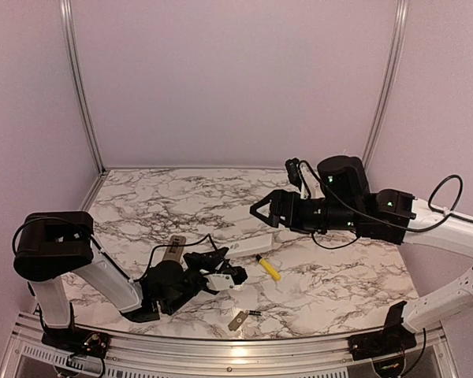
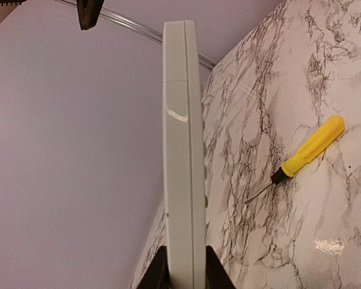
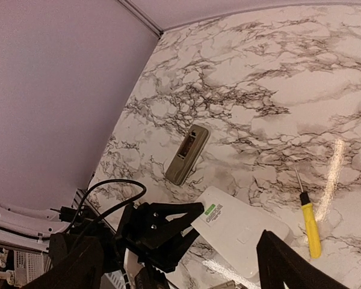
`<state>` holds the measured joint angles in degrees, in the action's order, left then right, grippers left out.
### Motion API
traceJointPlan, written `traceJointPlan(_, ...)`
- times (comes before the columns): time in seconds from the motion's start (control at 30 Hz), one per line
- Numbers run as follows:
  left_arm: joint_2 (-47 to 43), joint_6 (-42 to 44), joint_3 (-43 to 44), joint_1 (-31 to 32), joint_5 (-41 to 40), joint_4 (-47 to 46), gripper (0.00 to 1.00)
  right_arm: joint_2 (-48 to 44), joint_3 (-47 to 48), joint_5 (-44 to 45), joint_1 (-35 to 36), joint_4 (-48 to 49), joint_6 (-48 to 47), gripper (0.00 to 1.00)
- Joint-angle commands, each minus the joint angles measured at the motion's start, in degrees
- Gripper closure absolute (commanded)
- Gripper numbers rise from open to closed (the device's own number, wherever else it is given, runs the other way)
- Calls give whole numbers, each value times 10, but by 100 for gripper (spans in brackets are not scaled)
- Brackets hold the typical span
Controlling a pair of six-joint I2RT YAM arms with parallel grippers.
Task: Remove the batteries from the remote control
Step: Pass from the left arm to the right
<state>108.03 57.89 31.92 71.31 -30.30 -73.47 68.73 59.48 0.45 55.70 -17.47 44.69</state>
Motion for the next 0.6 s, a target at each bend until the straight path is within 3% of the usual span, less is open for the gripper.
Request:
traceJointPlan(0.0, 16, 67, 23, 9, -46, -137, 100, 18, 25, -16, -6, -57, 19, 15)
traceJointPlan(0.17, 17, 77, 21, 13, -51, -151, 100, -10, 1, 21, -14, -75, 35, 10)
traceJointPlan(0.57, 19, 106, 25, 27, -74, -182, 100, 15, -50, -43, -22, -43, 55, 10)
